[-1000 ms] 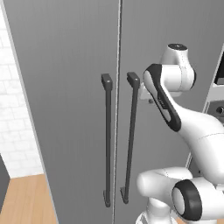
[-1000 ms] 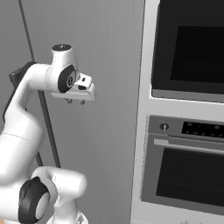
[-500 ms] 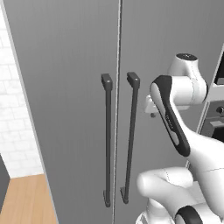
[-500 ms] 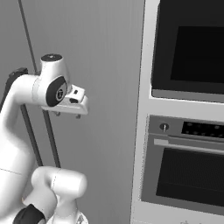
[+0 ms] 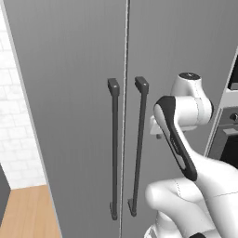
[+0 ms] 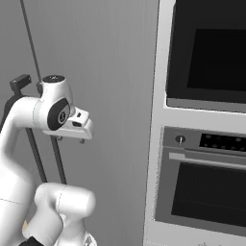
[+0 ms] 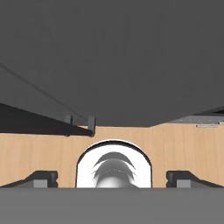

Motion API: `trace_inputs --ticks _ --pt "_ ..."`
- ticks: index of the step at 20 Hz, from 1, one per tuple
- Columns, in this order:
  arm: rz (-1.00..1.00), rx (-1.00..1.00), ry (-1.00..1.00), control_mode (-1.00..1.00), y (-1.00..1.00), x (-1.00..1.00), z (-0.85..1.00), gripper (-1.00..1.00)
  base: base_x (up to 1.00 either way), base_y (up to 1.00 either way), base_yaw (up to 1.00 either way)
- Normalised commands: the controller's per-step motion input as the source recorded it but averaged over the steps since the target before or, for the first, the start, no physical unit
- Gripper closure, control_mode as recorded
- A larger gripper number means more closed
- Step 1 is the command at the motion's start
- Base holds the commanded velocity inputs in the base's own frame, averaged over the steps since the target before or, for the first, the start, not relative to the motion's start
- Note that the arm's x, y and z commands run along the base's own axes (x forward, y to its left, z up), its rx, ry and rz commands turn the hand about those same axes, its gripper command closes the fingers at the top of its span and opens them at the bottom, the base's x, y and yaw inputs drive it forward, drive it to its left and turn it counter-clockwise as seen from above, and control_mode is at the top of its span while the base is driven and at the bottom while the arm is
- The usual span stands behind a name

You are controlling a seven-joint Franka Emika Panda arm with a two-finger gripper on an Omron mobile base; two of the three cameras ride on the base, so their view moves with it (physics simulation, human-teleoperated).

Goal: Grab a lemon wedge from the fridge and one ice cube from the ice bowl, and put them in the glass of lemonade.

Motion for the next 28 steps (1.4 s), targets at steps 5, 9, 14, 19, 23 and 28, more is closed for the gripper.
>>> trace_inputs --ticks 5,9,14,19,23,28 --pt "0.0 0.0 0.0 1.0 0.0 0.0 0.0 -1.0 -0.26 0.5 0.0" --pt "0.0 0.0 0.0 1.0 0.0 0.0 0.0 -1.0 -0.26 0.66 0.0" --pt "0.0 0.0 0.0 1.0 0.0 0.0 0.0 -1.0 -0.47 0.08 0.0" --pt "0.0 0.0 0.0 1.0 0.0 0.0 0.0 -1.0 -0.72 0.0 -0.02" --pt "0.0 0.0 0.0 1.0 0.0 0.0 0.0 -1.0 -0.68 0.01 0.0" --pt "0.0 0.0 0.0 1.0 0.0 0.0 0.0 -1.0 -0.59 0.07 0.0"
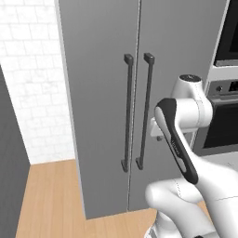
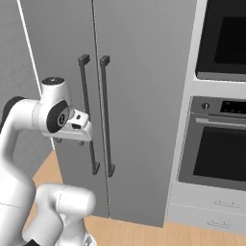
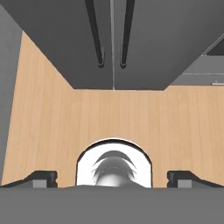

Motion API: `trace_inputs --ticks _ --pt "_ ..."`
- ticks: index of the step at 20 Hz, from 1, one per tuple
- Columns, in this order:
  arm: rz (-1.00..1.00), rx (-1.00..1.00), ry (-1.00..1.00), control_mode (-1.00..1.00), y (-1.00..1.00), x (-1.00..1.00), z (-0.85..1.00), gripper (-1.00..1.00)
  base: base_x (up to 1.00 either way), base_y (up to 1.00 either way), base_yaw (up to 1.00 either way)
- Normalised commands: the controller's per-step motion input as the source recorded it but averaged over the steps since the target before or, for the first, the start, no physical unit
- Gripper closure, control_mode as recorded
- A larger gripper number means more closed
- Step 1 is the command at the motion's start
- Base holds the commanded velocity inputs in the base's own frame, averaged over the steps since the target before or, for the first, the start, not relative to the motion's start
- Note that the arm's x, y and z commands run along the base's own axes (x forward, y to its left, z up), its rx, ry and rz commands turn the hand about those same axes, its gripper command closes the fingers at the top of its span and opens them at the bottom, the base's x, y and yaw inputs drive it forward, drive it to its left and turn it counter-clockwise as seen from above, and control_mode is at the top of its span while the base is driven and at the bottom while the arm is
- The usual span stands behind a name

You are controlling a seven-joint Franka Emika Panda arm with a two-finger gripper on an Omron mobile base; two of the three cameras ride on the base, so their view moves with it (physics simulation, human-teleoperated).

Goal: Grab a lemon wedge from the fridge and one ice cube from the ice bowl, and put them in the glass of lemonade.

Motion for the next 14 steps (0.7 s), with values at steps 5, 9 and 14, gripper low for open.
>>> trace_inputs --ticks 5,9,14 --pt "0.0 0.0 0.0 1.0 0.0 0.0 0.0 -1.0 -0.25 0.08 0.0" --pt "0.0 0.0 0.0 1.0 0.0 0.0 0.0 -1.0 -0.14 0.0 0.0" --pt "0.0 0.0 -0.06 -1.0 0.0 -0.04 0.06 -1.0 0.0 0.0 0.0"
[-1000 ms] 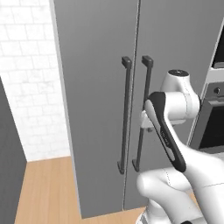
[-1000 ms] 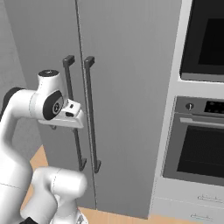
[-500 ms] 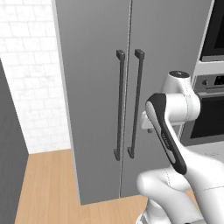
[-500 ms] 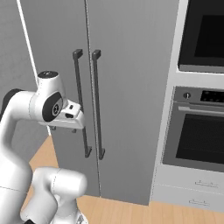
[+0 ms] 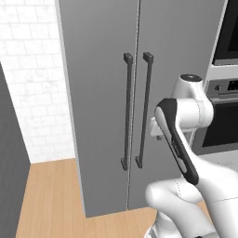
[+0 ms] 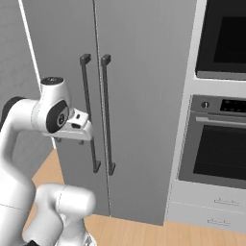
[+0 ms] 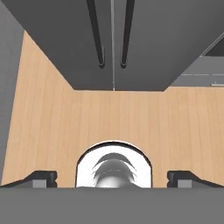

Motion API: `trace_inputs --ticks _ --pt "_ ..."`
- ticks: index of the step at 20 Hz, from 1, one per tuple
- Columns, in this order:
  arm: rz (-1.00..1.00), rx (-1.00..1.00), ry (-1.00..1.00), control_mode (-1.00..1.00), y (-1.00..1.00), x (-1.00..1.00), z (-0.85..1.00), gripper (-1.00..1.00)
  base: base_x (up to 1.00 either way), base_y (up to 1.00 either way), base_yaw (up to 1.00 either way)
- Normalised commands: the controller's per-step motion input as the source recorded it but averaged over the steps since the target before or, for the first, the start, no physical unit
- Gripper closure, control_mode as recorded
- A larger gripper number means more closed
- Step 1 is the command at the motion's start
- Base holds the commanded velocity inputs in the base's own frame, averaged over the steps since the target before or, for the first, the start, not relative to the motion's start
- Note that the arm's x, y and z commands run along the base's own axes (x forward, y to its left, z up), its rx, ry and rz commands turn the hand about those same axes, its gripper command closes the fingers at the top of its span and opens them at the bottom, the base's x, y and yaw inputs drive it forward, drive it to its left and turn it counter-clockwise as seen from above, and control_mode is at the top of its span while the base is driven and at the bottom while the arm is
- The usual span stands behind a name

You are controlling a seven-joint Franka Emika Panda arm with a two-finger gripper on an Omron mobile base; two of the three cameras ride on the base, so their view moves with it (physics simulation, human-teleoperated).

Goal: Grab a lemon wedge from the fridge and one ice cube from the ice bowl, and put them in the glass of lemonade.

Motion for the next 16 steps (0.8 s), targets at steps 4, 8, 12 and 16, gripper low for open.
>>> trace_inputs --ticks 4,8,12,16 --pt "0.01 -0.03 -0.6 -1.0 0.07 -0.42 0.87 -1.0 0.0 0.0 0.0" --pt "0.0 0.0 -0.53 -1.0 0.0 -0.06 0.79 -1.0 0.0 0.0 0.0" --pt "-0.05 0.0 -0.16 -1.0 0.0 0.6 0.14 -1.0 0.0 0.0 0.0" --pt "-0.06 0.0 0.13 -1.0 0.01 1.0 -0.34 -1.0 0.0 0.0 0.0"
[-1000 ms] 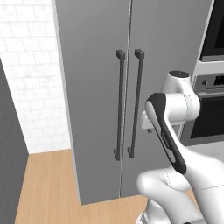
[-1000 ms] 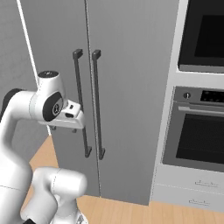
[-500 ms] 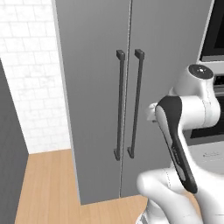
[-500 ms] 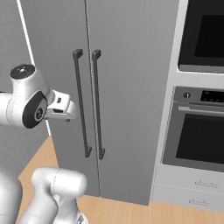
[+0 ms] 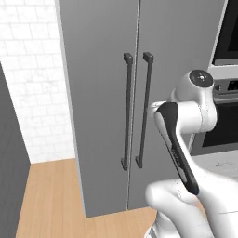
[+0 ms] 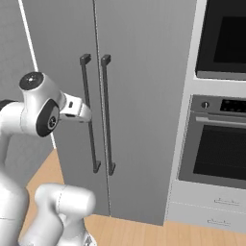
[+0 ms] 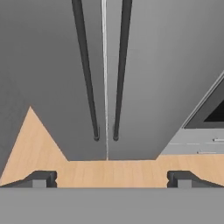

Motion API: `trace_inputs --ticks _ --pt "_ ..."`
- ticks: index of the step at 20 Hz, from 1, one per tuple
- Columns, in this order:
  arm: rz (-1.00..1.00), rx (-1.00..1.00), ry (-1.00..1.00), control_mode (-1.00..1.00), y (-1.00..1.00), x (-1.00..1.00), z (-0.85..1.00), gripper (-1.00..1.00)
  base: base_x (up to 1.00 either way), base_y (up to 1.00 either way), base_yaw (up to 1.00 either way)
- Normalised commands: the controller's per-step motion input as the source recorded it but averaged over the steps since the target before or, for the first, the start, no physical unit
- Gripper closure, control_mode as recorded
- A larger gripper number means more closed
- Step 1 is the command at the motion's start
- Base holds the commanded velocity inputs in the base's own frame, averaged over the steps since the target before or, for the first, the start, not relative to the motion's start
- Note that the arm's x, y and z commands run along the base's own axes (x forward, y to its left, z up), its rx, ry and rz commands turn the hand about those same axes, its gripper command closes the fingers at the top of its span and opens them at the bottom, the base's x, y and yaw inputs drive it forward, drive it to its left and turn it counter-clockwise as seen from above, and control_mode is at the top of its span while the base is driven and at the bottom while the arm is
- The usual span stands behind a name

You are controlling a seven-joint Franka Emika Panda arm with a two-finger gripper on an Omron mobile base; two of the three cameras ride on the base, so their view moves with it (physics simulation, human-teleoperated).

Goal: Grab a lemon wedge from the fridge and one ice cube from the ice bowl, and put them in the glass of lemonade.

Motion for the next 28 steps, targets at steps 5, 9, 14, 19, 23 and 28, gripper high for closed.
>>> trace_inputs --ticks 5,9,14,19,23,28 --pt "-0.01 0.0 0.02 -1.0 -0.13 0.99 -0.34 -1.0 0.0 0.0 0.0" --pt "0.08 0.06 0.0 -1.0 -0.56 0.99 -0.25 -1.0 0.0 0.0 0.0" --pt "0.11 0.01 0.0 -1.0 -0.03 0.95 -0.06 -1.0 0.0 0.0 0.0" --pt "0.05 -0.01 0.0 -1.0 0.14 0.72 0.0 -1.0 0.0 0.0 0.0" --pt "0.0 -0.02 0.01 -1.0 -0.02 0.73 -0.24 -1.0 0.0 0.0 0.0" --pt "0.0 0.0 0.0 -1.0 -0.03 0.49 -0.39 -1.0 0.0 0.0 0.0"
